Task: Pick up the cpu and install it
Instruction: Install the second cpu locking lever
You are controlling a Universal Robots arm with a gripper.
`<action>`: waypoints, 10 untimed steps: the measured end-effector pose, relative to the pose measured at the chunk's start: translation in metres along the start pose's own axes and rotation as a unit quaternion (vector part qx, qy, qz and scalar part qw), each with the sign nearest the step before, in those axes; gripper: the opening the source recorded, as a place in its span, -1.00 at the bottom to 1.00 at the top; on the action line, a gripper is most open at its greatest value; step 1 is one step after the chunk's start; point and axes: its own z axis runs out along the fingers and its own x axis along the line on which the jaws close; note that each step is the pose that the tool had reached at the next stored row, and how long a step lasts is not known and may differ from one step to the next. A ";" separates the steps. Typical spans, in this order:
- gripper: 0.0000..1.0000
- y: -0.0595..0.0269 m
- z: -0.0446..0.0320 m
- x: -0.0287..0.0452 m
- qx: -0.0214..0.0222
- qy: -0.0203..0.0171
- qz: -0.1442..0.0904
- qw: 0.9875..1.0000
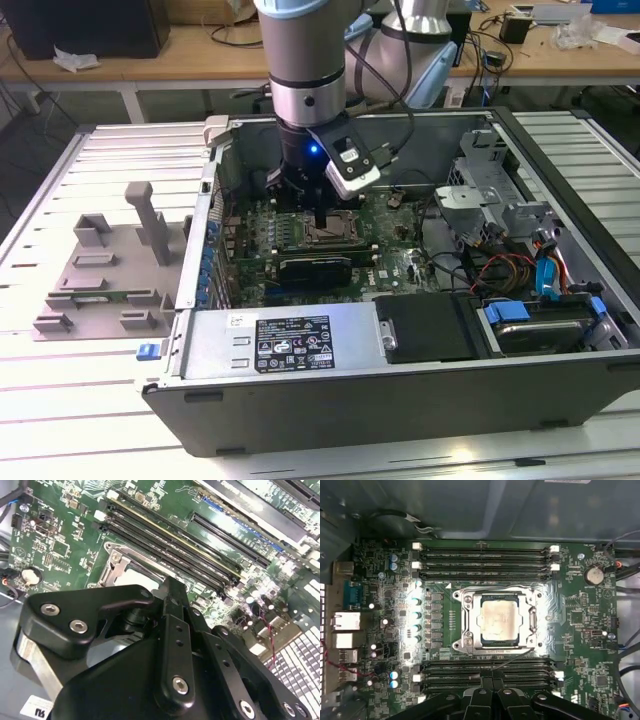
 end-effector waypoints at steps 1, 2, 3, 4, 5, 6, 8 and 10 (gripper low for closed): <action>-0.79 -0.0001 0.0019 0.0001 0.000 0.000 0.000 1.000; -0.79 -0.0002 0.0036 0.0003 0.000 0.000 0.000 1.000; -0.79 -0.0003 0.0054 0.0004 0.000 0.000 0.000 1.000; -0.79 -0.0003 0.0071 0.0005 0.000 0.000 0.000 1.000; -0.79 -0.0004 0.0082 0.0006 0.000 0.000 0.000 1.000; -0.79 -0.0005 0.0082 0.0006 0.000 0.000 0.000 1.000; -0.79 -0.0004 0.0087 0.0006 0.000 0.003 0.000 1.000; -0.79 -0.0004 0.0089 0.0005 0.000 0.017 0.001 1.000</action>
